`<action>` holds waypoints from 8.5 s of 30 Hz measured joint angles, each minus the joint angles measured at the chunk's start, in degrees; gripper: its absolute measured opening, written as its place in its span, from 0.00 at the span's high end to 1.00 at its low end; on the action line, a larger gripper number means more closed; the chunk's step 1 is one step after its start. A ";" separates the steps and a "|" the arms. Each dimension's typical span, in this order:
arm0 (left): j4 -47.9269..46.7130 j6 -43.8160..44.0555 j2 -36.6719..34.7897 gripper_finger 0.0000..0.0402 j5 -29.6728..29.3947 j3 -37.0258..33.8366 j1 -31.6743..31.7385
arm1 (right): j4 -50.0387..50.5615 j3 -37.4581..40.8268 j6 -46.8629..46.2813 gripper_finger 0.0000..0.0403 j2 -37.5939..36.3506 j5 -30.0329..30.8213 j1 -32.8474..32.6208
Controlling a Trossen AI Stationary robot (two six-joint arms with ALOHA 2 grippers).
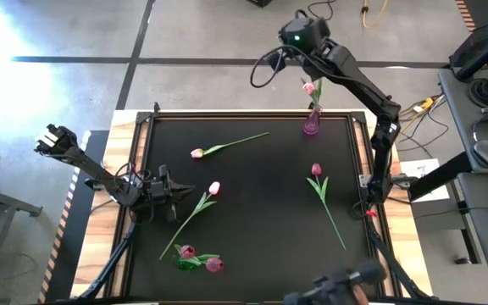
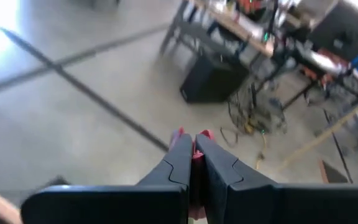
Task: Sort flowers into vase by color
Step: Put the violet flower into the green vase
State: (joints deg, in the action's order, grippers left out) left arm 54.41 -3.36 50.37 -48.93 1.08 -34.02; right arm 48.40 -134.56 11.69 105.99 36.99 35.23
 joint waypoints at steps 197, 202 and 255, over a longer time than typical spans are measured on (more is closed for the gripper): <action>-37.74 -3.90 1.93 1.00 32.83 36.44 10.03 | -28.35 4.55 25.99 0.56 5.42 -36.34 -49.21; -37.28 -3.52 -1.51 1.00 29.89 33.24 9.97 | -27.45 4.55 25.31 0.55 5.14 -36.30 -49.21; -12.92 -7.55 -1.05 1.00 4.31 23.89 -19.23 | -53.56 57.70 14.55 0.98 -19.73 -19.37 -44.82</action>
State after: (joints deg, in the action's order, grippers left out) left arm 41.49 -10.90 49.32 -44.62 24.97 -53.25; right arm -5.16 -76.86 26.24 86.27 17.62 -9.58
